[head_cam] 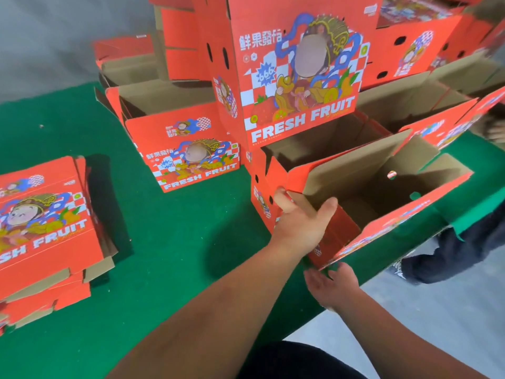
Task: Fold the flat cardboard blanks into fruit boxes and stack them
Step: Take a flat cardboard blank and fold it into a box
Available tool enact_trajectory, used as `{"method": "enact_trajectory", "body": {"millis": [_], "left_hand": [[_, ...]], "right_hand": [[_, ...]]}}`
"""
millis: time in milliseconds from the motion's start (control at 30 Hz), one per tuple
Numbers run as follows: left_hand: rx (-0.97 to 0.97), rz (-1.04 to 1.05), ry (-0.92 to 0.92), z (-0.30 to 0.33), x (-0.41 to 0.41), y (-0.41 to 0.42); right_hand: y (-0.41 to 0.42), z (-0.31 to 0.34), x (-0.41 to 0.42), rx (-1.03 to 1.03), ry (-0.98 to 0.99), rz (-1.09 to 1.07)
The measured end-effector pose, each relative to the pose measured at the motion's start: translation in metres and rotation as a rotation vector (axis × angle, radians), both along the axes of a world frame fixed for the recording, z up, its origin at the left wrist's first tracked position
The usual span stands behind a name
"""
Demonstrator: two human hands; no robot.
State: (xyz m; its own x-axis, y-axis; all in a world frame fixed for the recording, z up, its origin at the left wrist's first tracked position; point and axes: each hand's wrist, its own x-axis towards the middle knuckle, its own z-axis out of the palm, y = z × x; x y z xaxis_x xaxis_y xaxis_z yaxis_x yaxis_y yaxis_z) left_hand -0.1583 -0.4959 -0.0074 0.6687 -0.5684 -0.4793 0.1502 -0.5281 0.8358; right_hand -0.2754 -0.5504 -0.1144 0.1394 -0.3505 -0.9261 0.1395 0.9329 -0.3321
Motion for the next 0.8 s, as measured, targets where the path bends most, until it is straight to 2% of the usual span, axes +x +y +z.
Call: {"method": "enact_trajectory", "body": {"millis": [67, 133, 200, 233, 333, 367, 433, 500, 567, 633, 733, 800], "left_hand": [[0.04, 0.022, 0.108, -0.002, -0.011, -0.01], [-0.008, 0.089, 0.212, -0.006, -0.018, -0.017], [-0.069, 0.131, 0.242, -0.011, -0.022, -0.021], [-0.09, 0.123, 0.208, -0.014, -0.023, -0.022], [-0.066, 0.037, -0.074, -0.015, -0.029, -0.01], [-0.091, 0.029, -0.099, -0.014, -0.031, -0.004], [-0.154, 0.081, 0.005, 0.0, -0.032, 0.002], [-0.087, 0.099, 0.107, 0.008, -0.026, -0.008], [0.008, 0.024, 0.074, 0.013, -0.015, -0.015], [0.014, -0.022, -0.001, 0.006, -0.008, -0.017], [-0.07, -0.025, 0.037, -0.015, -0.013, -0.006], [-0.141, -0.024, 0.088, -0.025, -0.021, 0.002]], "right_hand": [[-0.003, 0.005, 0.007, 0.015, -0.12, -0.102], [-0.006, 0.008, 0.014, 0.018, -0.245, -0.209], [-0.005, 0.007, 0.018, -0.007, -0.27, -0.257], [-0.004, 0.007, 0.018, -0.034, -0.26, -0.253], [0.0, 0.004, 0.02, -0.095, -0.238, -0.252], [0.001, 0.005, 0.02, -0.113, -0.238, -0.241], [0.001, 0.006, 0.021, -0.123, -0.236, -0.233], [0.002, 0.006, 0.021, -0.094, -0.238, -0.27], [0.003, 0.007, 0.021, -0.086, -0.218, -0.277], [0.003, 0.009, 0.021, -0.098, -0.197, -0.274], [0.005, 0.005, 0.018, -0.069, -0.201, -0.345], [0.003, 0.003, 0.017, -0.124, -0.229, -0.389]]}}
